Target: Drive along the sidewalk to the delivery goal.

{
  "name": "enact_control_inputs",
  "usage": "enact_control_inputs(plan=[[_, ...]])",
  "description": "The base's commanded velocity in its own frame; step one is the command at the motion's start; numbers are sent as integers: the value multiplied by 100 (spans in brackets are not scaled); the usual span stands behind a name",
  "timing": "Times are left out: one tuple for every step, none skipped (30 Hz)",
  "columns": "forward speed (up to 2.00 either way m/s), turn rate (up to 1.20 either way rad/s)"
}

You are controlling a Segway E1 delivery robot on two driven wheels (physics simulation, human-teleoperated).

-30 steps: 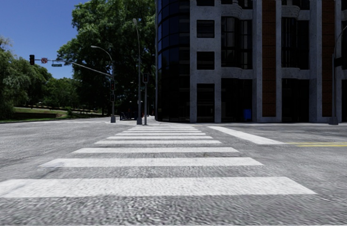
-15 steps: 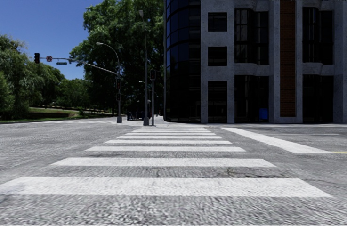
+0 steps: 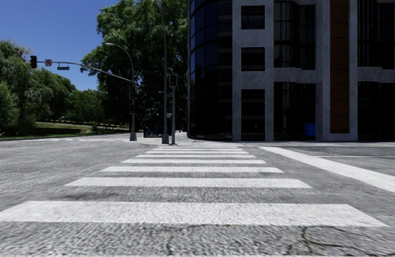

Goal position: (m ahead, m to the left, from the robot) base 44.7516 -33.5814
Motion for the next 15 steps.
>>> enact_control_inputs(plan=[[200,0],[200,0],[200,0],[200,0],[200,0],[200,0],[200,0],[200,0],[200,0],[200,0],[200,0],[200,0],[200,0],[200,0],[200,0]])
